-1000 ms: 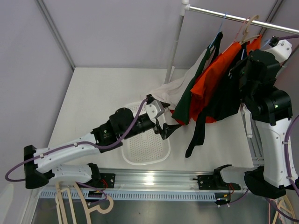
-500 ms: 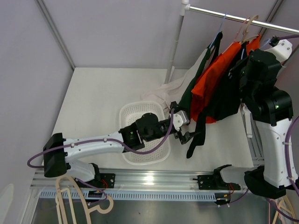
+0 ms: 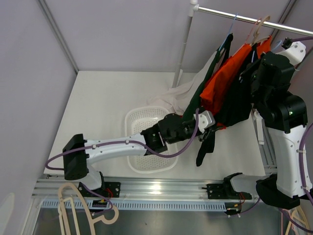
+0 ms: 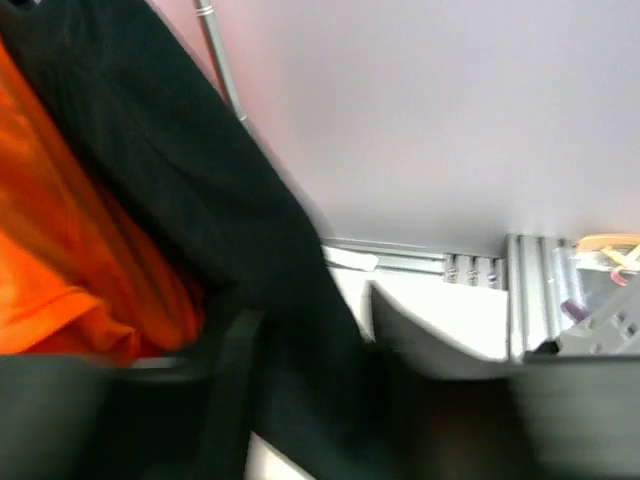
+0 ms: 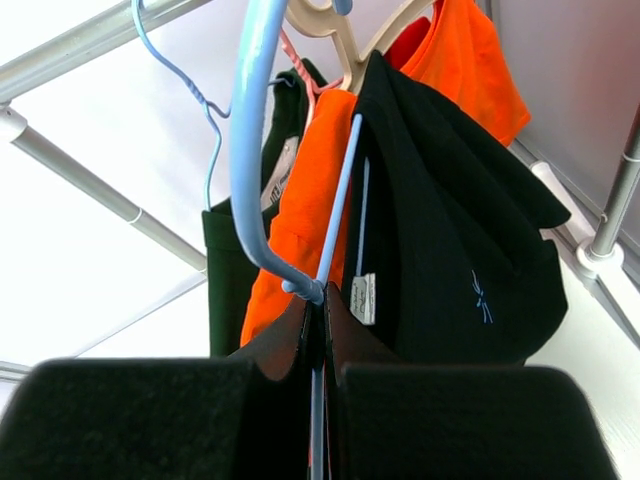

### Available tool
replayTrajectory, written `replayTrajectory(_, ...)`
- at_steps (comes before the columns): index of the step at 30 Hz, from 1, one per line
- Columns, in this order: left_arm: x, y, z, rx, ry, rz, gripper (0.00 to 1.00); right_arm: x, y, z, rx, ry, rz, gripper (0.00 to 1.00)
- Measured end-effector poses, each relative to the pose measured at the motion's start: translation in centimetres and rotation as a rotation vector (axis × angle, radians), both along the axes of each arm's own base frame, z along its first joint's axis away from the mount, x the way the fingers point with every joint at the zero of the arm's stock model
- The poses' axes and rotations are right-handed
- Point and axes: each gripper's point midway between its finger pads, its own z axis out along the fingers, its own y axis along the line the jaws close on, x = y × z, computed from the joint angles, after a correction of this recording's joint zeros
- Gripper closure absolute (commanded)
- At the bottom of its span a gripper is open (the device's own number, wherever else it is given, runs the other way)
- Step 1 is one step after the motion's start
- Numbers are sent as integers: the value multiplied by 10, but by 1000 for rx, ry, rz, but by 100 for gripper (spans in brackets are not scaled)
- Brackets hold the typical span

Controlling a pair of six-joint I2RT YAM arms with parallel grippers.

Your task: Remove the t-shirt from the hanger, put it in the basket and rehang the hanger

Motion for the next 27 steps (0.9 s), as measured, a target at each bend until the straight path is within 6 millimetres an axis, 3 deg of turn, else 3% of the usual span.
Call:
replayTrajectory(1,2,-5,0,4,2,3,76,0,0,0,-1,0,0,100)
replayTrajectory(2,3,-10,0,7,8,0,96,-1,-1,1,-3,-1,0,100)
replayTrajectory(3,4,-15,-2,17,18,-5,99,-2,-2,2,-6,-4,-5,100)
replayTrajectory(7,0,-20,-8,55,43,-16,99,-5,-8,4,-31,-5,-28,100)
replayTrajectory(11,-11,-7,-1,77,39,7,99,-4,-19,4,-60,0,-83,100)
replayTrajectory(17,-63,42,36,50,-7,0,99,11,-48,-9,-70,28,-181,100)
replayTrajectory(21,-65,81,64,-19,-7,32,99,19,-65,-29,-65,79,-210,100)
replayTrajectory(24,-68,95,64,-27,-1,36,99,24,-77,-39,-52,102,-228,100)
replayTrajectory(27,-73,97,53,-13,20,18,99,30,-91,-43,-44,116,-253,100)
